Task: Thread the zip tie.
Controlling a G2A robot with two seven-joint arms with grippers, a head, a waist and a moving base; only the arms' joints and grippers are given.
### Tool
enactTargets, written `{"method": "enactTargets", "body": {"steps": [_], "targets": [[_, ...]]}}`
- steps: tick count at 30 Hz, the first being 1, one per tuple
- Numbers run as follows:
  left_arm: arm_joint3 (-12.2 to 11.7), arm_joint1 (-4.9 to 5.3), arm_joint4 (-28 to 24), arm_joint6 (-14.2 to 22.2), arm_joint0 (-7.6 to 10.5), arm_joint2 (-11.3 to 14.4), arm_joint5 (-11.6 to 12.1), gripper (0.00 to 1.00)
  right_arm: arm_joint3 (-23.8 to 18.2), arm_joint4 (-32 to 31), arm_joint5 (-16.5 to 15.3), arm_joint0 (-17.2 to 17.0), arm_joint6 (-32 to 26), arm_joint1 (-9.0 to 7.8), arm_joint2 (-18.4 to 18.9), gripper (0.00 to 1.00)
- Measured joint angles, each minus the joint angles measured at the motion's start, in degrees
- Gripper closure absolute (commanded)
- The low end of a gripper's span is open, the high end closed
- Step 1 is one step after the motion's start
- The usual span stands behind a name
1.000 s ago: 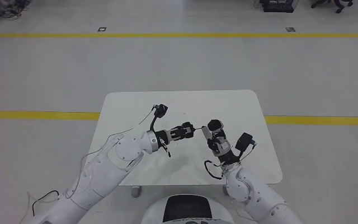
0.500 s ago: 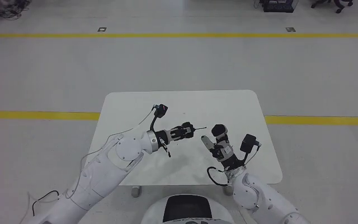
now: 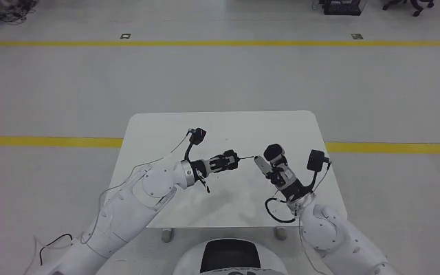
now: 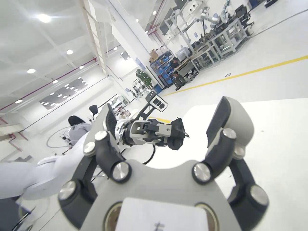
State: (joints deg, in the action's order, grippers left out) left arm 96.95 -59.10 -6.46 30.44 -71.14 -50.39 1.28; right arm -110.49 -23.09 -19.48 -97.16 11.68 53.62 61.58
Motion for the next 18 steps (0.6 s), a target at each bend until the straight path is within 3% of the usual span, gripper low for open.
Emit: {"method": "enactTargets", "body": {"steps": [3,8,18], "targets": [[0.0,0.0,0.0,0.0,0.0,0.0,0.0,1.0,-3.07,5.72,0.0,-1.53,-8.58,-1.85,3.4,0.0],[0.0,0.0,0.0,0.0,0.0,0.0,0.0,1.0,-6.12,14.55,0.0,-3.47,-17.72,-3.72,7.04,0.0],[0.0,0.0,0.0,0.0,0.0,0.0,0.0,1.0,-6.15,23.5,0.0,-3.88,-30.68,-4.63,9.08,0.0]]}}
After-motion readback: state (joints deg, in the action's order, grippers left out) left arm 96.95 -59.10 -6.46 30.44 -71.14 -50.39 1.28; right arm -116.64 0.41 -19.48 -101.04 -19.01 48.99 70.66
